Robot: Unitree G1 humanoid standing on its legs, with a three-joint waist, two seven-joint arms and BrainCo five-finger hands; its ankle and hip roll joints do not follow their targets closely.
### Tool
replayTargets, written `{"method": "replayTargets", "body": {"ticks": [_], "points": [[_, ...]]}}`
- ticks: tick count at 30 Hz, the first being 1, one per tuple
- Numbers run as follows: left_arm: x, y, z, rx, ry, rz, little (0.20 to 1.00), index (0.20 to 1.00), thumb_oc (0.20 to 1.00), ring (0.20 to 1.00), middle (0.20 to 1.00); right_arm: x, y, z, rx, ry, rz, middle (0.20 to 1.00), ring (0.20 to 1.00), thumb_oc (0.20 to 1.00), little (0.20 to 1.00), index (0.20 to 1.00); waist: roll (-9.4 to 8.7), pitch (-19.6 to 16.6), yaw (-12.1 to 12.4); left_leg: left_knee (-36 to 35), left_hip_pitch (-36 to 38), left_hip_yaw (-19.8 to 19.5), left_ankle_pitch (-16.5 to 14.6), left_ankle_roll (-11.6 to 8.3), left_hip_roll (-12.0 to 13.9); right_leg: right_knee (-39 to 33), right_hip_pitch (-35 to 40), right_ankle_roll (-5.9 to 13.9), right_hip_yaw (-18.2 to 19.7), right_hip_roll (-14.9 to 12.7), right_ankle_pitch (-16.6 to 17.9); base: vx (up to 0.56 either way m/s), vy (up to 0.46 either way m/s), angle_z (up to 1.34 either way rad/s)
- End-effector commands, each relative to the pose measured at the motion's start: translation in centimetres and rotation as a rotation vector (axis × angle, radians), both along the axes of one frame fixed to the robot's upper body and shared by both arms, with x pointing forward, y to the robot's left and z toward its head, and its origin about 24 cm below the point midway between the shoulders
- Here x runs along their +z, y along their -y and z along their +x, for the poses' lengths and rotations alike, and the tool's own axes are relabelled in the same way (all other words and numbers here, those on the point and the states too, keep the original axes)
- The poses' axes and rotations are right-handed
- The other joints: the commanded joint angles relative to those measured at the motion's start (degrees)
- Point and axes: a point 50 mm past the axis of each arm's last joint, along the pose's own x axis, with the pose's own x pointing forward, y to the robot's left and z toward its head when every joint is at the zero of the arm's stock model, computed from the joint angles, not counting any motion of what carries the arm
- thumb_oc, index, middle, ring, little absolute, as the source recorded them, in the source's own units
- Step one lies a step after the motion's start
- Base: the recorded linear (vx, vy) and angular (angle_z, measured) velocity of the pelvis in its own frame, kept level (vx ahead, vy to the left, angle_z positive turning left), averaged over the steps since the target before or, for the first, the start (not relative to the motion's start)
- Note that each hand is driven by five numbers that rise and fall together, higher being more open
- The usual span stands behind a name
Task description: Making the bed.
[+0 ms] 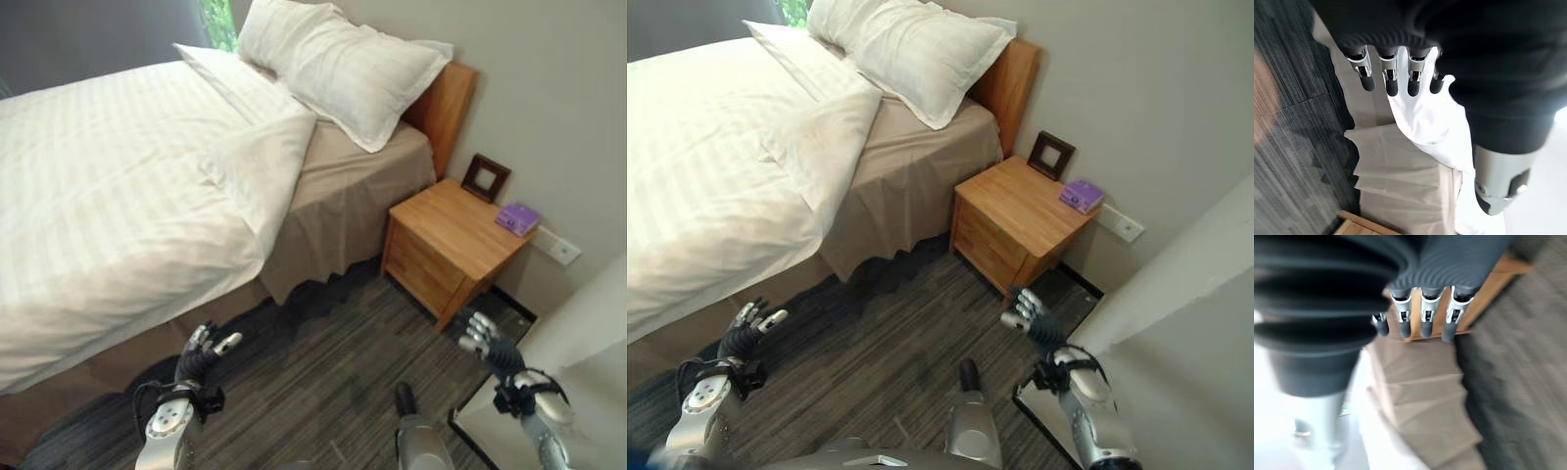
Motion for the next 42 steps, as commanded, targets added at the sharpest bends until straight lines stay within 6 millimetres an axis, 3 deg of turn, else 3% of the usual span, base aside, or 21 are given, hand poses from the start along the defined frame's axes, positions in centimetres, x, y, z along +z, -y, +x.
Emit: {"method": "replayTargets", "body": {"ticks": [1, 5, 8, 9, 11, 12, 13, 14, 16, 17, 20, 22, 24, 26, 29, 31, 37, 40, 42], "points": [[3.3, 0.8, 2.6, -0.069, 0.179, 0.003, 1.000, 1.000, 1.000, 1.000, 1.000, 2.4, 0.7, 2.3, 0.062, 0.120, -0.028, 1.000, 1.000, 1.000, 1.000, 1.000, 0.27, -2.85, -2.49, -15.44, 15.59, -2.93, 9.49, -4.68, 7.06, 0.32, -3.97, -0.10, 1.45, 3.67, 10.41, 0.28, -0.252, 0.58], [3.7, 2.3, 3.2, -0.087, 0.220, -0.075, 1.000, 1.000, 1.000, 1.000, 1.000, 3.2, 1.4, 2.2, 0.035, 0.155, 0.001, 1.000, 1.000, 1.000, 1.000, 1.000, 1.81, -3.60, -3.34, -7.30, 10.56, -5.40, 16.98, -5.73, 9.61, 2.68, -2.42, -3.03, -1.82, 5.45, 6.14, 0.24, -0.260, 0.54], [4.3, 3.1, 3.7, -0.104, 0.252, -0.098, 1.000, 1.000, 1.000, 1.000, 1.000, 3.1, 1.5, 2.2, 0.039, 0.141, -0.022, 1.000, 1.000, 1.000, 1.000, 1.000, 2.17, -3.65, -3.50, -4.62, 9.03, -6.14, 19.35, -6.13, 10.43, 2.98, -1.60, -4.52, -3.22, 6.58, 4.36, 0.18, -0.224, 0.32], [4.3, 3.6, 4.0, -0.098, 0.263, -0.135, 1.000, 1.000, 1.000, 1.000, 1.000, 3.2, 1.7, 2.1, 0.057, 0.138, -0.055, 1.000, 1.000, 1.000, 1.000, 1.000, 2.20, -3.57, -3.60, -1.37, 8.26, -5.48, 23.27, -6.44, 11.34, 2.48, 0.09, -6.08, -4.27, 7.46, 3.39, 0.29, -0.353, 0.27], [4.6, 4.1, 4.2, -0.101, 0.281, -0.155, 1.000, 1.000, 1.000, 1.000, 1.000, 3.4, 1.5, 2.1, 0.052, 0.151, -0.034, 1.000, 1.000, 1.000, 1.000, 1.000, 1.82, -3.30, -3.55, 3.45, 5.78, -3.96, 27.52, -6.25, 11.64, 1.65, 2.12, -7.57, -4.56, 8.15, 2.58, 0.24, -0.340, 0.11], [4.7, 4.2, 4.3, -0.106, 0.289, -0.155, 1.000, 1.000, 1.000, 1.000, 1.000, 3.3, 1.5, 2.1, 0.046, 0.153, -0.026, 1.000, 1.000, 1.000, 1.000, 1.000, 1.50, -3.21, -3.52, 6.67, 4.07, -3.04, 29.34, -6.20, 11.95, 1.28, 3.05, -8.44, -4.59, 8.43, 2.32, 0.12, -0.213, 0.06], [4.8, 4.2, 4.3, -0.106, 0.289, -0.155, 1.000, 1.000, 1.000, 1.000, 1.000, 3.3, 1.5, 2.1, 0.046, 0.153, -0.026, 1.000, 1.000, 1.000, 1.000, 1.000, 1.52, -3.23, -3.56, 6.86, 3.91, -3.12, 29.27, -6.23, 11.96, 1.27, 3.02, -8.46, -4.64, 8.44, 2.34, 0.19, -0.353, 0.07], [5.0, 4.7, 4.6, -0.119, 0.304, -0.179, 1.000, 1.000, 1.000, 1.000, 1.000, 3.1, 1.5, 1.9, 0.039, 0.147, -0.033, 1.000, 1.000, 1.000, 1.000, 1.000, 0.44, -2.73, -3.57, 13.26, -0.03, 0.65, 31.90, -5.68, 13.95, 0.53, 5.38, -10.41, -4.61, 8.88, 1.82, 0.18, -0.324, 0.07], [5.0, 4.7, 4.7, -0.119, 0.301, -0.183, 1.000, 1.000, 1.000, 1.000, 1.000, 2.9, 1.6, 1.7, 0.034, 0.135, -0.043, 1.000, 1.000, 1.000, 1.000, 1.000, 0.24, -2.40, -3.63, 14.15, -0.46, 2.73, 31.61, -5.59, 14.86, -0.10, 6.72, -10.95, -4.83, 9.19, 1.58, 0.15, -0.251, 0.14], [4.6, 4.8, 4.5, -0.120, 0.280, -0.185, 1.000, 1.000, 1.000, 1.000, 1.000, 2.9, 2.1, 1.5, 0.020, 0.125, -0.075, 1.000, 1.000, 1.000, 1.000, 1.000, -0.44, -1.62, -2.61, 13.15, -4.75, 3.61, 27.90, -5.35, 12.05, -1.62, 8.59, -10.39, -4.89, 8.23, 1.91, 0.12, -0.120, 0.18], [3.8, 4.1, 3.7, -0.089, 0.252, -0.182, 1.000, 1.000, 1.000, 1.000, 1.000, 3.0, 2.6, 1.0, -0.014, 0.135, -0.058, 1.000, 1.000, 1.000, 1.000, 1.000, 0.20, -1.70, -2.43, 2.97, -5.57, 10.57, 25.35, -6.72, 13.37, -4.68, 10.32, -9.17, -6.88, 6.92, 2.05, 0.11, -0.032, 0.26], [3.4, 3.5, 3.2, -0.073, 0.233, -0.176, 1.000, 1.000, 1.000, 1.000, 1.000, 3.1, 2.9, 0.7, -0.024, 0.132, -0.068, 1.000, 1.000, 1.000, 1.000, 1.000, 0.52, -1.70, -2.05, -1.57, -6.35, 11.89, 25.30, -7.26, 13.01, -5.41, 11.08, -8.77, -7.30, 6.38, 1.42, 0.07, 0.070, 0.27], [2.5, 2.3, 2.6, -0.023, 0.190, -0.141, 1.000, 1.000, 1.000, 1.000, 1.000, 3.1, 3.3, 0.6, -0.021, 0.127, -0.095, 1.000, 1.000, 1.000, 1.000, 1.000, 1.22, -0.85, -0.94, -7.96, -9.49, 10.82, 24.88, -7.40, 9.24, -5.40, 12.29, -8.65, -7.58, 6.68, 0.48, 0.10, 0.070, 0.28], [2.6, 2.2, 2.2, -0.022, 0.196, -0.126, 1.000, 1.000, 1.000, 1.000, 1.000, 3.1, 3.2, 0.6, -0.008, 0.129, -0.101, 1.000, 1.000, 1.000, 1.000, 1.000, 1.68, -0.48, -0.58, -11.57, -9.88, 10.18, 26.29, -7.15, 7.58, -5.71, 14.07, -8.53, -7.63, 6.99, 0.04, 0.11, 0.069, 0.05], [2.5, 2.2, 2.1, -0.013, 0.192, -0.127, 1.000, 1.000, 1.000, 1.000, 1.000, 2.8, 2.9, 0.6, 0.004, 0.121, -0.099, 1.000, 1.000, 1.000, 1.000, 1.000, 1.71, -0.10, -0.26, -12.56, -10.89, 11.06, 28.03, -7.47, 7.25, -5.95, 15.60, -8.32, -7.58, 6.75, -0.29, 0.09, 0.072, -0.22], [2.2, 2.8, 2.3, -0.036, 0.179, -0.131, 1.000, 1.000, 1.000, 1.000, 1.000, 2.1, 1.8, 0.5, 0.029, 0.099, -0.065, 1.000, 1.000, 1.000, 1.000, 1.000, 2.00, -0.45, 0.00, -12.85, -11.07, 14.50, 28.27, -7.24, 7.72, -6.03, 17.22, -7.83, -7.59, 6.42, -1.43, 0.16, 0.158, -0.08], [2.1, 3.6, 3.1, -0.089, 0.166, -0.113, 1.000, 1.000, 1.000, 1.000, 1.000, 1.2, -0.2, 0.8, 0.073, 0.078, -0.026, 1.000, 1.000, 1.000, 1.000, 1.000, 1.96, -1.34, -0.11, -11.69, -10.07, 15.80, 25.48, -5.63, 6.45, -6.99, 18.79, -6.11, -6.96, 3.44, -1.75, 0.12, 0.194, -0.09], [3.1, 2.9, 3.6, -0.084, 0.198, -0.073, 1.000, 1.000, 1.000, 1.000, 1.000, 1.2, -2.3, 1.6, 0.162, 0.086, -0.001, 1.000, 1.000, 1.000, 1.000, 1.000, 1.73, -1.58, 1.18, -11.94, -9.71, 16.87, 23.29, -3.87, 5.12, -5.89, 17.78, -4.07, -6.12, 1.22, -1.47, 0.10, 0.258, -0.04], [3.6, 1.9, 3.6, -0.053, 0.207, -0.035, 1.000, 1.000, 1.000, 1.000, 1.000, 1.7, -3.7, 2.7, 0.215, 0.116, 0.005, 1.000, 1.000, 1.000, 1.000, 1.000, 1.37, -0.52, 2.02, -12.39, -8.95, 18.68, 22.31, -2.96, 4.77, -1.38, 15.00, -2.82, -6.08, 0.59, -0.56, 0.02, 0.213, -0.29]]}}
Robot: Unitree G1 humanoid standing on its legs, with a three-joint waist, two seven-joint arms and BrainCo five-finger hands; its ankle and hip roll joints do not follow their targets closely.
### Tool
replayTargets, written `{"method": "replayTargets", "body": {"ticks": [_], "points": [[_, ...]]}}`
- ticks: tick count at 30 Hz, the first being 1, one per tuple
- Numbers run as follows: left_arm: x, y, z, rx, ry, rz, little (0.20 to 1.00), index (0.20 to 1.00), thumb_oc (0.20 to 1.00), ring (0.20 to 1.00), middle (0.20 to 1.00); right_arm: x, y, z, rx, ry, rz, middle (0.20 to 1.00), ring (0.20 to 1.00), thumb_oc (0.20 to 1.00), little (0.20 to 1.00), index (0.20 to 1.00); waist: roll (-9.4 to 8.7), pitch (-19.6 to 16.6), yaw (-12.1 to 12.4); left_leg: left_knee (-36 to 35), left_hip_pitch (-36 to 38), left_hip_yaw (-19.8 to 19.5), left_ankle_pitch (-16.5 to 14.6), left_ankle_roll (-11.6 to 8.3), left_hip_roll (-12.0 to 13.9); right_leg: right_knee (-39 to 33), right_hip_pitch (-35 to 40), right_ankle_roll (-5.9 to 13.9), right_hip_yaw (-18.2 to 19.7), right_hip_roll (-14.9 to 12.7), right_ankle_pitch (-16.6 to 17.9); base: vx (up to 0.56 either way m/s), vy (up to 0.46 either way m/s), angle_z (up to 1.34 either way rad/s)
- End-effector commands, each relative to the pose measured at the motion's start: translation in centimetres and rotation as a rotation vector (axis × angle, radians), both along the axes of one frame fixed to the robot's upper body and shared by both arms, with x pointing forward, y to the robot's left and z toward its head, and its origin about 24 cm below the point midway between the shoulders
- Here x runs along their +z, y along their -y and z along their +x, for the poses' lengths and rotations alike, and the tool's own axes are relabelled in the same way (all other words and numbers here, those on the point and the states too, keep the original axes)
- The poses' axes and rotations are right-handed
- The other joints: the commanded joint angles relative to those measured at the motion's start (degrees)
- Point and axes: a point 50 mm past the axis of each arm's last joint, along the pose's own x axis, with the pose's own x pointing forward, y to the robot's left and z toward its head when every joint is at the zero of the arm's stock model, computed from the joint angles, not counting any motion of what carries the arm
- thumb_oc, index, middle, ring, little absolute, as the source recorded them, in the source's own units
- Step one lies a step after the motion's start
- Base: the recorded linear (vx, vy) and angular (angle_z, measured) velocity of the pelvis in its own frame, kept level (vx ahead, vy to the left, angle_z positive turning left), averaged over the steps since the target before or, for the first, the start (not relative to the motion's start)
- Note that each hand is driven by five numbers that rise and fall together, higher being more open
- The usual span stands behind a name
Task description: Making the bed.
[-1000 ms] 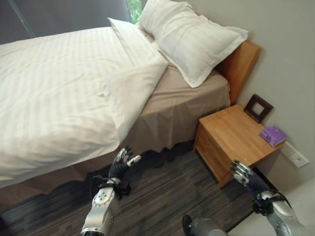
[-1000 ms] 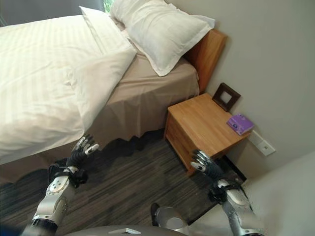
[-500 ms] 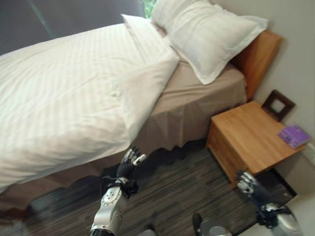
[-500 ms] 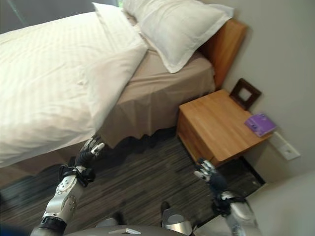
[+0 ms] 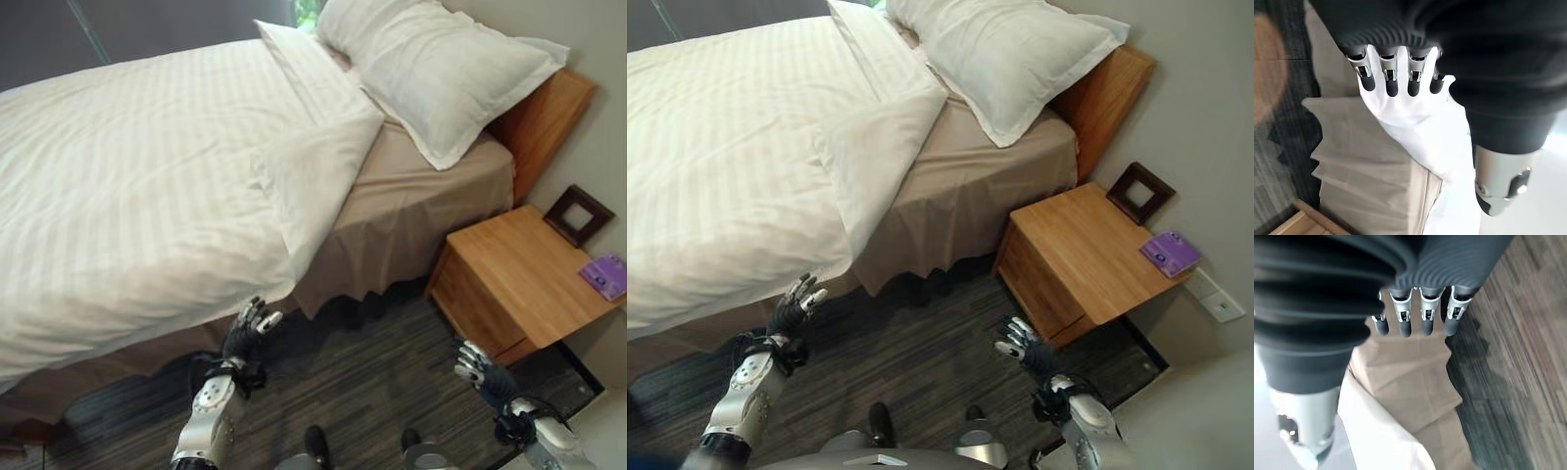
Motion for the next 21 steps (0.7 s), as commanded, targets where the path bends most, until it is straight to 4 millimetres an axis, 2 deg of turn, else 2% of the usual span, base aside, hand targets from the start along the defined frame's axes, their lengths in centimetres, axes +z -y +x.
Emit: {"method": "replayTargets", "body": {"ticks": [1, 3, 4, 7, 9, 11, 12, 15, 19, 21], "points": [[2.9, -1.9, 1.3, 0.028, 0.132, 0.113, 1.000, 1.000, 1.000, 1.000, 1.000, 2.0, -1.0, 2.3, 0.070, 0.123, -0.009, 1.000, 1.000, 1.000, 1.000, 1.000, 0.47, -0.85, 2.42, -0.22, -2.30, 0.64, 2.49, 0.38, 2.84, 8.89, -3.80, 0.60, -1.39, 2.17, 3.18, 0.03, 0.194, -0.47], [3.1, -2.5, 1.2, 0.026, 0.128, 0.163, 1.000, 1.000, 1.000, 1.000, 1.000, 2.2, -1.4, 2.4, 0.087, 0.130, -0.002, 1.000, 1.000, 1.000, 1.000, 1.000, 0.69, -0.05, 2.10, -1.44, -0.63, 0.88, 2.14, 0.80, 2.50, 14.02, -6.09, 1.55, -1.55, 2.11, 5.13, 0.09, 0.168, -0.37], [3.2, -2.6, 1.2, 0.022, 0.126, 0.167, 1.000, 1.000, 1.000, 1.000, 1.000, 2.1, -1.5, 2.3, 0.090, 0.124, 0.002, 1.000, 1.000, 1.000, 1.000, 1.000, 0.68, 0.06, 1.74, -2.54, 0.60, 0.70, 1.89, 0.83, 2.16, 14.23, -7.30, 1.60, -1.64, 1.91, 6.13, 0.14, 0.134, -0.13], [3.3, -2.5, 1.2, 0.004, 0.130, 0.173, 1.000, 1.000, 1.000, 1.000, 1.000, 1.8, -1.3, 1.9, 0.077, 0.107, 0.004, 1.000, 1.000, 1.000, 1.000, 1.000, 0.81, 0.17, 0.86, -3.90, 2.30, 0.87, 1.60, 0.49, 1.75, 11.47, -8.50, 1.36, -2.69, 0.78, 7.67, 0.15, 0.059, 0.10], [3.5, -2.0, 1.6, -0.018, 0.142, 0.166, 1.000, 1.000, 1.000, 1.000, 1.000, 1.1, -0.8, 1.2, 0.070, 0.070, -0.019, 1.000, 1.000, 1.000, 1.000, 1.000, 0.60, 0.11, -0.51, -4.69, 3.92, -0.21, 0.36, -0.20, 1.28, 4.76, -11.11, 1.69, -3.74, -1.38, 10.86, 0.22, -0.020, 0.19], [3.5, -1.9, 1.7, -0.021, 0.146, 0.165, 1.000, 1.000, 1.000, 1.000, 1.000, 1.0, -0.8, 1.1, 0.076, 0.067, -0.027, 1.000, 1.000, 1.000, 1.000, 1.000, 0.44, 0.24, -0.84, -4.87, 4.53, -0.62, 0.00, -0.48, 1.24, 2.36, -11.64, 2.07, -4.16, -1.75, 11.65, 0.16, -0.040, 0.06], [3.4, -1.4, 1.9, -0.037, 0.145, 0.162, 1.000, 1.000, 1.000, 1.000, 1.000, 0.9, -0.7, 0.9, 0.087, 0.058, -0.035, 1.000, 1.000, 1.000, 1.000, 1.000, 0.06, 0.28, -1.82, -4.98, 5.78, -2.01, -0.97, -0.88, 1.02, -0.75, -13.53, 2.61, -2.09, -1.03, 12.76, 0.20, -0.055, 0.11], [3.2, -0.5, 2.3, -0.068, 0.137, 0.165, 1.000, 1.000, 1.000, 1.000, 1.000, 1.0, -0.5, 0.7, 0.083, 0.061, -0.045, 1.000, 1.000, 1.000, 1.000, 1.000, -0.56, 0.15, -2.75, -4.98, 8.03, -3.96, -2.27, -1.47, 1.19, -1.86, -14.43, 3.18, 0.04, 0.45, 13.37, 0.20, -0.123, 0.36], [2.9, 0.6, 2.4, -0.107, 0.138, 0.142, 1.000, 1.000, 1.000, 1.000, 1.000, 0.9, -0.4, 0.6, 0.068, 0.052, -0.023, 1.000, 1.000, 1.000, 1.000, 1.000, -0.46, -0.65, -2.96, -4.98, 8.47, -5.82, -2.31, -1.89, 1.48, -1.65, -12.53, 2.34, 1.05, 1.21, 12.13, 0.09, -0.155, 0.80], [3.3, 1.3, 2.5, -0.119, 0.162, 0.115, 1.000, 1.000, 1.000, 1.000, 1.000, 1.0, -0.2, 0.9, 0.076, 0.061, -0.042, 1.000, 1.000, 1.000, 1.000, 1.000, 0.87, -1.98, -2.78, -4.98, 8.52, -7.36, -1.61, -2.67, 2.90, -2.13, -10.37, 1.32, 0.00, 2.36, 11.06, 0.11, -0.217, 0.30]]}}
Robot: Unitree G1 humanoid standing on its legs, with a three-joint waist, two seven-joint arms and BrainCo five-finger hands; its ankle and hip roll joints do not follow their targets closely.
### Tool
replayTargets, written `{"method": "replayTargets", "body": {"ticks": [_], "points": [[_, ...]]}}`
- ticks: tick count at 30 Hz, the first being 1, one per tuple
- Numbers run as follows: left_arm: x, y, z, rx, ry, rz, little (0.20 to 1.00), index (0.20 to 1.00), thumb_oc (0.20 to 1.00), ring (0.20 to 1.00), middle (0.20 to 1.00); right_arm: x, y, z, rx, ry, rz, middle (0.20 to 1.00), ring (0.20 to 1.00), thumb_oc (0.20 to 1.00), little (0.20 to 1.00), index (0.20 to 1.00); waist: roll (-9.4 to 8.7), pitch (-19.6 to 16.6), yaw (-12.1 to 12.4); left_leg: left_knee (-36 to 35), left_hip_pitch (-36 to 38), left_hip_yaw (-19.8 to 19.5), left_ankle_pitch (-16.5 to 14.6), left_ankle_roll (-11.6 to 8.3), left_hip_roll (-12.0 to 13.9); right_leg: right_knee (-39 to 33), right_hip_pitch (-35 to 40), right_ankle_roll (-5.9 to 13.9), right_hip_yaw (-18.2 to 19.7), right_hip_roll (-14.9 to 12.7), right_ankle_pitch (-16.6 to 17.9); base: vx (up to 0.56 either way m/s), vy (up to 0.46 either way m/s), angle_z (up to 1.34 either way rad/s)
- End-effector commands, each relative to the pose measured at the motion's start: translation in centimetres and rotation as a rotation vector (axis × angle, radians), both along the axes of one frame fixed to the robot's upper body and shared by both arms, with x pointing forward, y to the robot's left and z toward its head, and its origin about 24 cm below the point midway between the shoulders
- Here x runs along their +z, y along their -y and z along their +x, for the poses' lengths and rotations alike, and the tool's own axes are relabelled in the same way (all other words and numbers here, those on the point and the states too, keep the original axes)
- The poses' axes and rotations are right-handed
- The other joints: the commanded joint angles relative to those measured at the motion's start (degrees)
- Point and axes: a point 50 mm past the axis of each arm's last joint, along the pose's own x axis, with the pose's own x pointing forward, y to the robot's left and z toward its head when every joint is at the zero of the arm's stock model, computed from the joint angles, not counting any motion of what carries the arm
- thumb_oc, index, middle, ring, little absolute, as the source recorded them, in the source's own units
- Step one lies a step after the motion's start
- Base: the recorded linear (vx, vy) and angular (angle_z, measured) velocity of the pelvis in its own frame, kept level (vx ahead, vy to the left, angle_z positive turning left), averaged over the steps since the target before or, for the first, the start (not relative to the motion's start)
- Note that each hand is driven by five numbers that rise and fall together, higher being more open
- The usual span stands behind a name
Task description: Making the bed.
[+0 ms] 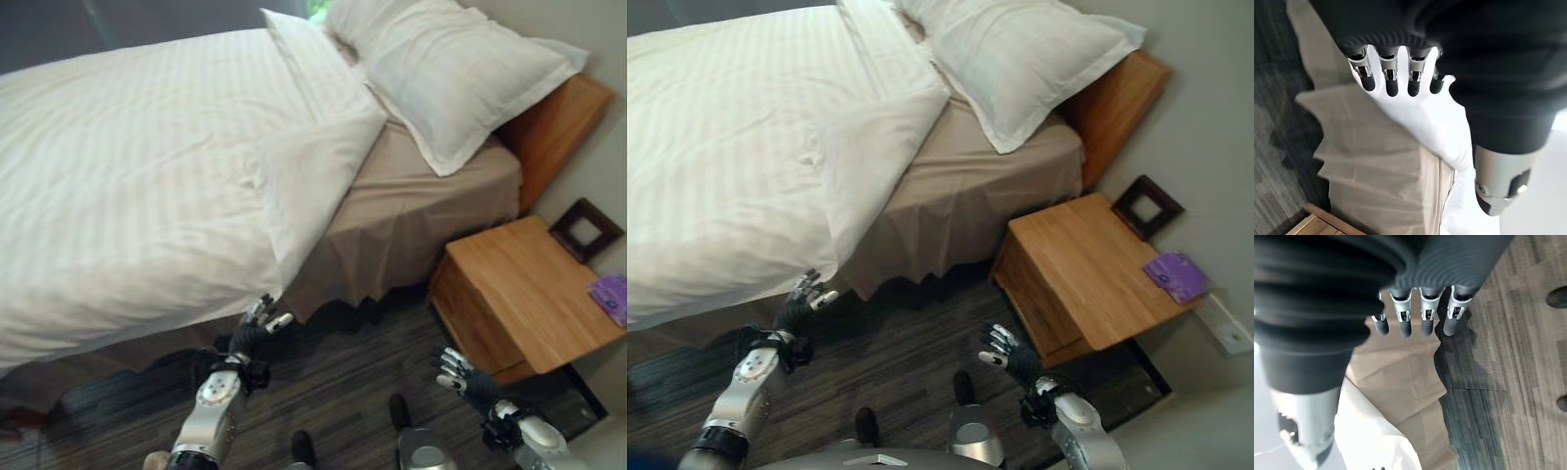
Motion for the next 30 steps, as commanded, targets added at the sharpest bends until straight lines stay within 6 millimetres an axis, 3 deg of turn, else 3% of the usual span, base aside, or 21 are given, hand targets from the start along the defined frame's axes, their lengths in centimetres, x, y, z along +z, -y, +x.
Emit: {"method": "replayTargets", "body": {"ticks": [1, 5, 11, 16, 18, 20, 21, 24, 25, 27, 30], "points": [[3.8, -0.7, 2.2, -0.020, 0.188, 0.042, 1.000, 1.000, 1.000, 1.000, 1.000, 2.0, -0.3, 1.5, 0.030, 0.124, 0.004, 1.000, 1.000, 1.000, 1.000, 1.000, -1.47, -2.57, 0.09, 0.77, 4.43, -0.47, -2.92, -1.93, -2.02, 3.35, -5.61, 0.51, 1.52, -0.86, 1.82, 0.11, -0.196, 0.12], [4.2, -0.6, 2.7, -0.036, 0.193, 0.122, 1.000, 1.000, 1.000, 1.000, 1.000, 2.6, 0.4, 2.0, 0.022, 0.146, -0.029, 1.000, 1.000, 1.000, 1.000, 1.000, -0.09, -3.40, -0.27, 0.77, 3.98, -1.31, -1.93, -2.81, -0.71, 2.82, -3.97, -0.81, 0.31, 0.62, 0.35, 0.07, -0.142, 0.11], [9.2, -2.6, 5.0, -0.054, 0.353, 0.296, 1.000, 1.000, 1.000, 1.000, 1.000, 2.8, 1.4, 1.8, 0.033, 0.138, -0.067, 1.000, 1.000, 1.000, 1.000, 1.000, 1.81, -4.62, -2.18, 0.77, 4.16, -0.43, -1.53, -3.63, 0.19, 2.81, -3.04, -1.57, 0.54, 1.61, -0.72, 0.07, -0.057, -0.01], [13.0, -6.9, 8.9, 0.061, 0.364, 0.507, 1.000, 1.000, 1.000, 1.000, 1.000, 2.7, 2.0, 1.0, 0.084, 0.110, -0.083, 1.000, 1.000, 1.000, 1.000, 1.000, 3.09, -5.19, -5.11, 0.77, 4.47, 0.75, -1.44, -4.40, 0.20, 2.80, -3.01, -1.69, 1.47, 1.90, -0.95, 0.05, 0.000, -0.04], [16.8, -10.0, 11.2, 0.123, 0.354, 0.685, 1.000, 1.000, 1.000, 1.000, 1.000, 2.7, 1.9, 0.8, 0.110, 0.103, -0.076, 1.000, 1.000, 1.000, 1.000, 1.000, 3.86, -4.85, -6.78, 0.77, 4.44, 1.52, -1.40, -4.80, 0.32, 2.92, -3.46, -1.56, 1.80, 2.02, -0.86, 0.04, 0.009, -0.13], [17.6, -10.9, 11.5, 0.151, 0.345, 0.713, 1.000, 1.000, 1.000, 1.000, 1.000, 2.7, 1.9, 0.7, 0.110, 0.104, -0.070, 1.000, 1.000, 1.000, 1.000, 1.000, 4.01, -4.67, -7.05, 0.77, 4.27, 1.73, -1.36, -4.90, 0.38, 2.92, -3.73, -1.54, 1.89, 2.05, -0.81, 0.02, 0.004, -0.13], [19.0, -13.0, 12.0, 0.213, 0.287, 0.782, 1.000, 1.000, 1.000, 1.000, 1.000, 2.7, 1.9, 0.6, 0.103, 0.106, -0.059, 1.000, 1.000, 1.000, 1.000, 1.000, 4.50, -4.30, -8.02, 0.77, 3.88, 2.27, -1.26, -5.14, 0.50, 2.84, -4.52, -1.41, 2.31, 2.19, -0.53, 0.01, 0.011, -0.13], [20.8, -16.1, 11.9, 0.349, 0.207, 0.798, 1.000, 1.000, 1.000, 1.000, 1.000, 2.5, 2.1, 0.3, 0.091, 0.093, -0.043, 1.000, 1.000, 1.000, 1.000, 1.000, 5.17, -3.41, -9.89, 0.77, 2.90, 3.13, -0.88, -5.54, 0.67, 3.06, -6.52, -1.25, 2.92, 2.37, -0.20, 0.00, 0.015, -0.14], [21.0, -16.1, 11.9, 0.348, 0.209, 0.798, 1.000, 1.000, 1.000, 1.000, 1.000, 2.5, 2.1, 0.3, 0.090, 0.094, -0.042, 1.000, 1.000, 1.000, 1.000, 1.000, 5.14, -3.41, -9.83, 0.77, 2.82, 3.12, -0.87, -5.54, 0.68, 3.10, -6.61, -1.25, 2.90, 2.38, -0.21, -0.03, 0.015, -0.18], [22.0, -17.9, 11.4, 0.403, 0.144, 0.817, 1.000, 1.000, 1.000, 1.000, 1.000, 2.4, 2.6, -0.2, 0.074, 0.070, -0.044, 1.000, 1.000, 1.000, 1.000, 1.000, 5.44, -2.66, -11.60, 0.77, 1.57, 3.76, -0.66, -5.86, 0.75, 3.19, -8.59, -1.17, 3.79, 2.60, 0.29, 0.00, 0.014, -0.13], [23.3, -18.3, 11.4, 0.408, 0.148, 0.840, 1.000, 1.000, 1.000, 1.000, 1.000, 2.1, 3.3, -0.4, 0.062, 0.045, -0.063, 1.000, 1.000, 1.000, 1.000, 1.000, 5.58, -1.88, -12.59, 0.77, 0.67, 4.24, -0.48, -5.96, 0.70, 3.42, -10.06, -1.14, 4.68, 2.84, 0.54, 0.02, 0.011, -0.15]]}}
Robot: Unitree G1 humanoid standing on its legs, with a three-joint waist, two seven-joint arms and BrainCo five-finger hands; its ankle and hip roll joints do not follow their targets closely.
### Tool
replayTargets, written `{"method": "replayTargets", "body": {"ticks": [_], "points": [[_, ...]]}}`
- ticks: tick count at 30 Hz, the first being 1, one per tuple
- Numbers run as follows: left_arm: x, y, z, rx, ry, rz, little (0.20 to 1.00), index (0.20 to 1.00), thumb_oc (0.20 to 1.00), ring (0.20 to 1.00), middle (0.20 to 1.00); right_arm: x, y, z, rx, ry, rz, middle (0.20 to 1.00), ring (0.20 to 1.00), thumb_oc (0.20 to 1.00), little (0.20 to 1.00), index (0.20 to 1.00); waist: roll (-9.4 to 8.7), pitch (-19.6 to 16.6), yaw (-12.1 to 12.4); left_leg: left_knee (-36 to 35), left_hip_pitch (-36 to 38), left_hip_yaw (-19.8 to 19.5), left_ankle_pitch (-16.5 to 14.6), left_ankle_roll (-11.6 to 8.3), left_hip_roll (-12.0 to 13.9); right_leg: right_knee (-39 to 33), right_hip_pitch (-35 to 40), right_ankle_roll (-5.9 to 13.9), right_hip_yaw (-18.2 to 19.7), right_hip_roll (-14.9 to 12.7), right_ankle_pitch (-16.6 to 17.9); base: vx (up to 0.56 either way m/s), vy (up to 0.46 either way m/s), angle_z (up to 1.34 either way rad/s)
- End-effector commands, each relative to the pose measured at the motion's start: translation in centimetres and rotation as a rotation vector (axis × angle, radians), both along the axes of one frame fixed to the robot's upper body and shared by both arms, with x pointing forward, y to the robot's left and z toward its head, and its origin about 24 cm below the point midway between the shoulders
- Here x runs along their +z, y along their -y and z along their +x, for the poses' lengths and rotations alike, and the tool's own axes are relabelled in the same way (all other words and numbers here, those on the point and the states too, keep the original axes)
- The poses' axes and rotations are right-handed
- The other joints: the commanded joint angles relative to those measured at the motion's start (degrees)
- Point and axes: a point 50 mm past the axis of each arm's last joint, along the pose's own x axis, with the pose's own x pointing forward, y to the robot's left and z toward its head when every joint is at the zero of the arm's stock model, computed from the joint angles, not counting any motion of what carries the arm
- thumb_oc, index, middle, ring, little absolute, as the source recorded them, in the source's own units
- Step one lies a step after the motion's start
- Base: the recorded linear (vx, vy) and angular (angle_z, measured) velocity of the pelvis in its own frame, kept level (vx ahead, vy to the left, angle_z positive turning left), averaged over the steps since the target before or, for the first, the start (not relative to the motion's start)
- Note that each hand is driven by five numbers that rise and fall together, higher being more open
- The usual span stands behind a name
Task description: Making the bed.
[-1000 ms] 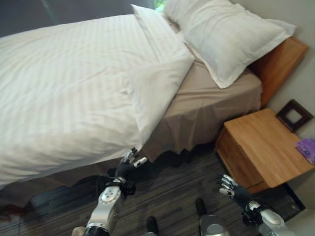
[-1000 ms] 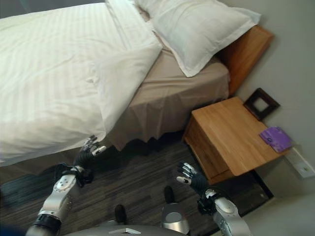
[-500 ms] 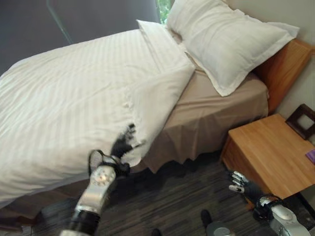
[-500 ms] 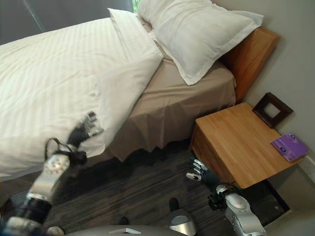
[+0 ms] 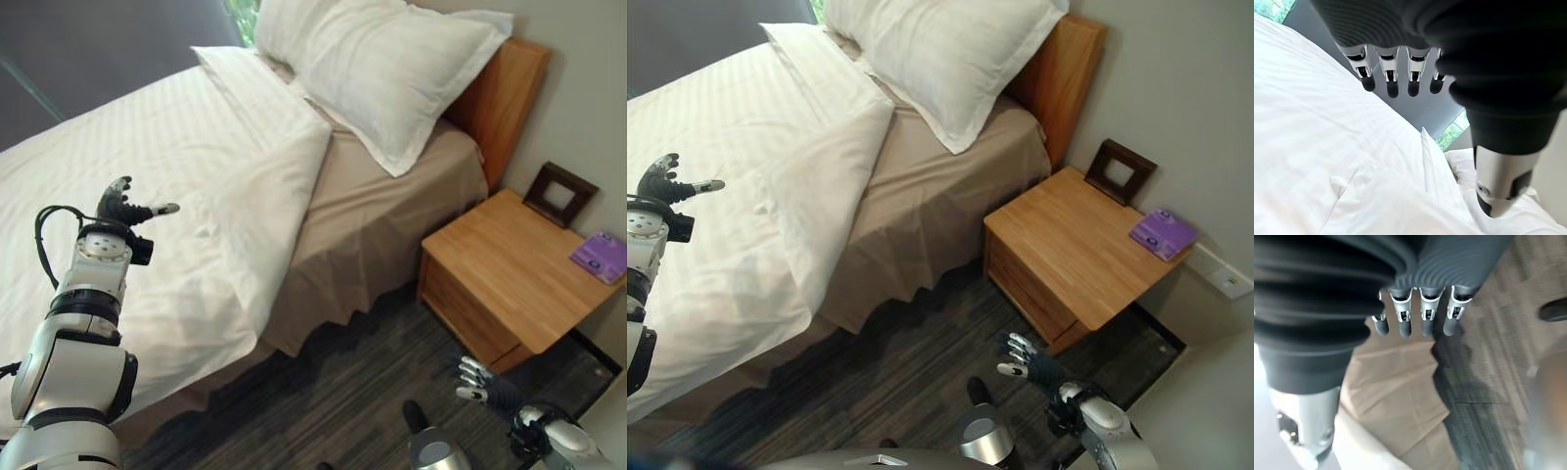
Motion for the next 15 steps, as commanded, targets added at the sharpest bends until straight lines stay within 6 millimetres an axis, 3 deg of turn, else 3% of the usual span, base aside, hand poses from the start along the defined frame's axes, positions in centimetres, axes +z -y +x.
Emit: {"method": "replayTargets", "body": {"ticks": [1, 2, 9, 15], "points": [[5.1, -0.6, 0.3, -0.007, 0.151, 0.017, 1.000, 1.000, 1.000, 1.000, 1.000, 1.9, 0.2, 1.6, 0.002, 0.106, 0.033, 1.000, 1.000, 1.000, 1.000, 1.000, -2.20, 2.26, -0.53, 0.80, 2.77, 2.20, 0.57, -0.55, -0.65, 4.09, -6.25, 1.85, 3.21, 0.89, 0.75, 0.01, 0.029, -0.22], [5.7, -1.9, -0.5, 0.046, 0.170, -0.002, 1.000, 1.000, 1.000, 1.000, 1.000, 1.8, 0.8, 1.5, 0.014, 0.086, 0.006, 1.000, 1.000, 1.000, 1.000, 1.000, -2.00, 2.94, -1.18, 0.80, 1.55, 2.41, 0.80, -0.55, -0.78, 5.27, -8.55, 1.76, 4.15, 1.27, 0.69, 0.02, 0.022, -0.17], [9.6, -3.3, -1.4, 0.115, 0.271, 0.000, 1.000, 1.000, 1.000, 1.000, 1.000, 1.7, 1.4, 1.5, 0.015, 0.059, 0.002, 1.000, 1.000, 1.000, 1.000, 1.000, -1.87, 6.35, -2.67, 0.80, -2.40, 3.62, 1.11, -0.98, -0.69, 7.52, -14.78, 1.25, 6.51, 2.71, 0.64, 0.03, -0.018, -0.20], [12.5, -3.1, -1.6, 0.127, 0.406, -0.012, 1.000, 1.000, 1.000, 1.000, 1.000, 1.6, 1.6, 1.6, -0.009, 0.066, -0.006, 1.000, 1.000, 1.000, 1.000, 1.000, -1.18, 7.85, -2.28, 0.80, -4.98, 4.42, 2.22, -1.87, -0.22, 7.87, -17.76, 1.10, 6.78, 3.58, 0.44, 0.06, -0.061, -0.16]]}}
